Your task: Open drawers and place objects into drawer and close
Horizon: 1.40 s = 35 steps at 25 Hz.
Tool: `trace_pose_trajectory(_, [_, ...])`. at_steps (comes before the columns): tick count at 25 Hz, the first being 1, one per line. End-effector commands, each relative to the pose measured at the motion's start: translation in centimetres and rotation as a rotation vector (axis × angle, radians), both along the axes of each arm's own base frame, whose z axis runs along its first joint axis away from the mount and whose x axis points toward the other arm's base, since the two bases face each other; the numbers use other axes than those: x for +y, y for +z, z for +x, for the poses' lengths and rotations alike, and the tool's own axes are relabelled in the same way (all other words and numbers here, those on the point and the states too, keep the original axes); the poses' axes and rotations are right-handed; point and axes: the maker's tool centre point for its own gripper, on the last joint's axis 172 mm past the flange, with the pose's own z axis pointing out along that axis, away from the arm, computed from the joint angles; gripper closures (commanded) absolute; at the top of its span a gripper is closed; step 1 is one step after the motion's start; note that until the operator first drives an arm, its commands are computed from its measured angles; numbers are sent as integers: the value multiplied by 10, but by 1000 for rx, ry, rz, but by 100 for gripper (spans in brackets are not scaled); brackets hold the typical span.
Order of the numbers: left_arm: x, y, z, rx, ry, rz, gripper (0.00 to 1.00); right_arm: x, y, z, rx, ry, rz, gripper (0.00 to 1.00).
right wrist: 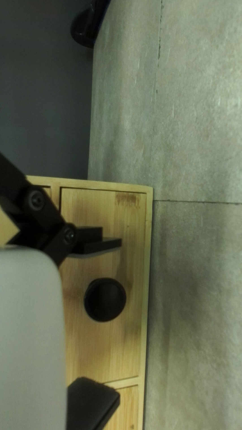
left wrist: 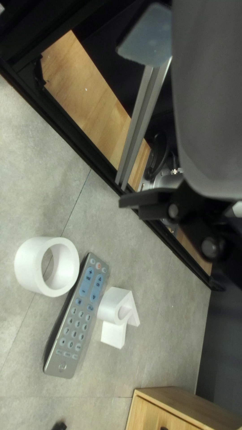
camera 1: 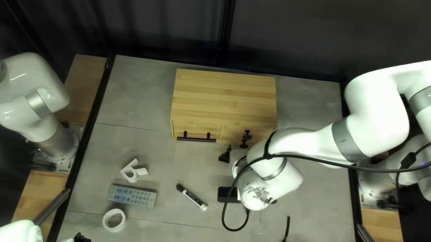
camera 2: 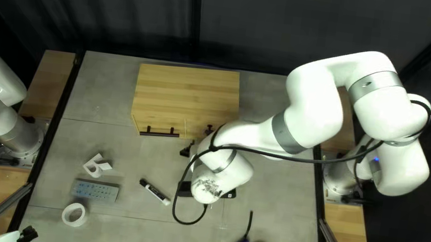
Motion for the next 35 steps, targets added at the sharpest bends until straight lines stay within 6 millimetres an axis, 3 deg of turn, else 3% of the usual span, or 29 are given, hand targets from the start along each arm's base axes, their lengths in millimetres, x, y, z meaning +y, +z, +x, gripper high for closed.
trace_pose_trajectory(1, [0, 0, 0, 0, 0, 0, 0, -1, 1, 0, -2, -5, 3, 0])
trace_pose_trajectory(35, [0, 0, 0, 0, 0, 0, 0, -5, -6, -4, 10, -49, 3, 8])
